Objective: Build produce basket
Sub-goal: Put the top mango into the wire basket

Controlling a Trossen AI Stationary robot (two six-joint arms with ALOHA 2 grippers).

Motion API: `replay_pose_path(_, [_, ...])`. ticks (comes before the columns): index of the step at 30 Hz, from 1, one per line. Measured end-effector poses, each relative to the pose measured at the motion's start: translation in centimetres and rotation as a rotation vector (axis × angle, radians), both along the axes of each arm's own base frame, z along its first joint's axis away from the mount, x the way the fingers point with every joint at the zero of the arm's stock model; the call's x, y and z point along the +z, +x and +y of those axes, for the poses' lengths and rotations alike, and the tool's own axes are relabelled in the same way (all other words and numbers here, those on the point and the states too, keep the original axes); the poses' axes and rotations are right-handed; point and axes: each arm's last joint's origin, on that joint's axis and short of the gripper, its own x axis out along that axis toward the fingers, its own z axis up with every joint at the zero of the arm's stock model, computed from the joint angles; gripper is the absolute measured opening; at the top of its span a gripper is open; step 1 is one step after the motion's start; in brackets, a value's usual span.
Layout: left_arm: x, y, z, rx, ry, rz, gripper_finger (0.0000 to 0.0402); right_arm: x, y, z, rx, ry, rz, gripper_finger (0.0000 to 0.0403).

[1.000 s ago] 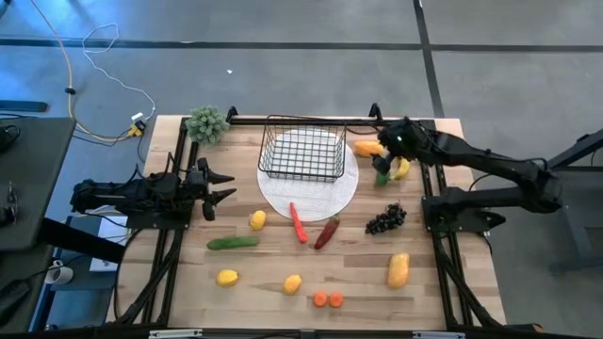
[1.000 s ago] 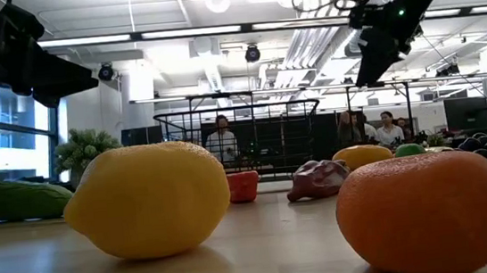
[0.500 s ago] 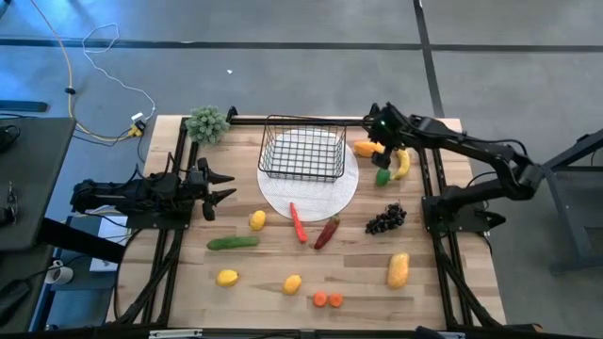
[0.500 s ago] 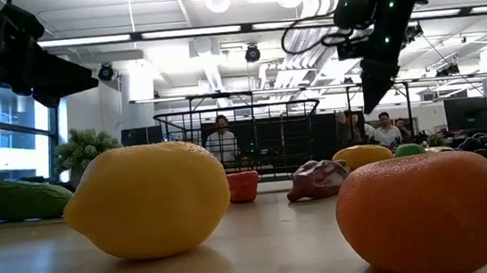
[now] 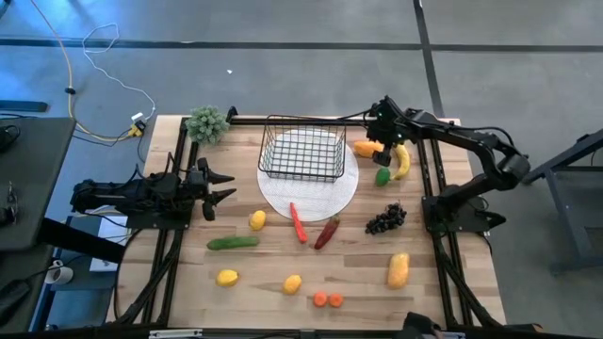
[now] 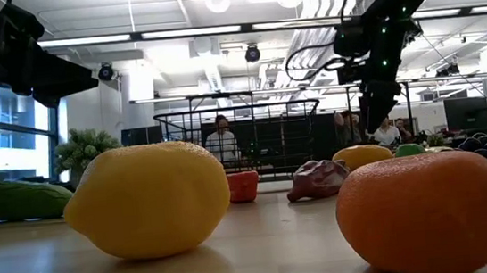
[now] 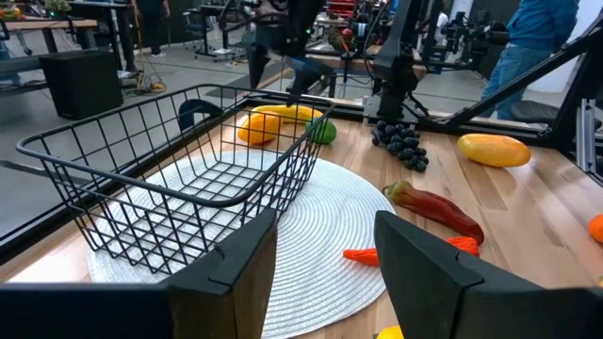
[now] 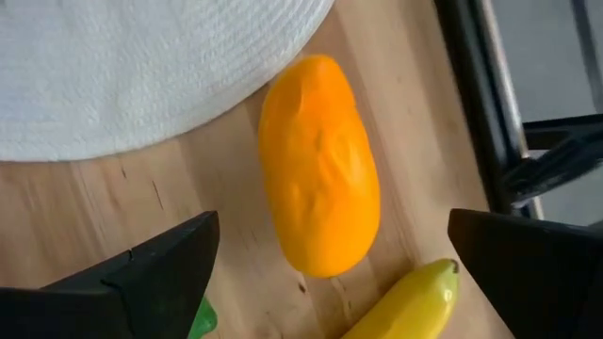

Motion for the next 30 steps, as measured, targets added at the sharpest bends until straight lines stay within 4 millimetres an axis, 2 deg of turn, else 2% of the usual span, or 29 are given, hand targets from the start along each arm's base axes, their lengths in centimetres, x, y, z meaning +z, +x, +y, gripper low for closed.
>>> replay_pose_path(7, [0.0,0.0,0.0,0.000,0.000,0.000,0.0168,-1.6,0.4,-1.2,0.006,0.030,-0.006,0.0400])
replay_pose_path(22, [0.0,0.0,0.0,0.000,0.000,0.000,0.0168,-5.2,1.3,-2.3,-0.002,0.091,0.072,0.0397])
replay_pose_path(26, [0.0,0.0,0.0,0.000,0.000,0.000,0.0168,-5.8,1.4,-2.4,-0.010,0.096,0.097,0.0376])
replay_pose_path(30, [0.0,0.0,0.0,0.000,0.000,0.000,0.0168,-5.8,1.4,-2.5,-0.014,0.088,0.106,0.0334])
